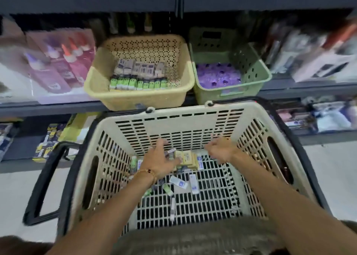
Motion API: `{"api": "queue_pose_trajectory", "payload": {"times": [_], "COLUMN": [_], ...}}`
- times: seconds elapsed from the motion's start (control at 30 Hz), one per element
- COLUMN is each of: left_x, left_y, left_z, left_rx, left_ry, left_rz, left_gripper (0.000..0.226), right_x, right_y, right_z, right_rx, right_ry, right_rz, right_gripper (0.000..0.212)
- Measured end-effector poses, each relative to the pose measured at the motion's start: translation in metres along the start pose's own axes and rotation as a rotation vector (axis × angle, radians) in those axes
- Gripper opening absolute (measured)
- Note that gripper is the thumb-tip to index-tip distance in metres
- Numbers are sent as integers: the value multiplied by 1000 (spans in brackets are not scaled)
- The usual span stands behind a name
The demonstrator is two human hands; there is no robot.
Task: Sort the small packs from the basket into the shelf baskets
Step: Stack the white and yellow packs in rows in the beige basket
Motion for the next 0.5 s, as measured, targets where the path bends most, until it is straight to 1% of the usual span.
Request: {"api": "queue_pose_trajectory", "payload": {"times": [0.07, 0.13, 0.2, 0.3, 0.4, 0.43, 0.5], "left_x": [1, -2, -9, -9, 3, 9, 20], "left_y": [-11, -20, -26, -30, -30, -28, -23], "left_z": [-28, -50, -64, -72, -65, -62, -58], "left_rx": [28, -8, -66, -80, -45, -33, -17], "left_ry": [-136, -263, -367, -478, -518, -522, -572], "left_rz": [53, 86, 78, 16, -91, -123, -177], "left_gripper": [86, 92, 88, 79, 69, 65, 65], "right_x": [-16, -24, -26, -24, -26, -27, -27], "right_y": [-15, -27, -35, -42, -46, -47, -48], "right_z": [-10, -22, -37, -44, -44, -44, -44], "right_rx": [34, 60, 96, 104, 106, 110, 128], "right_ry": [-28, -100, -169, -186, -185, -164, -109], "right_rz": [-76, -121, -126, -94, -104, -96, -73], "right_gripper": [41, 30, 19, 27, 44, 42, 26]}}
Point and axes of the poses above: each hand's wrist, its own y-axis away from the middle knuckle, its own z-axis out of the back of the hand, x = y × z, the point moved 6 cm from there along -y, towards the middle knuckle, and after that the axes turned 5 degrees about -y, right-handed, at the moved point
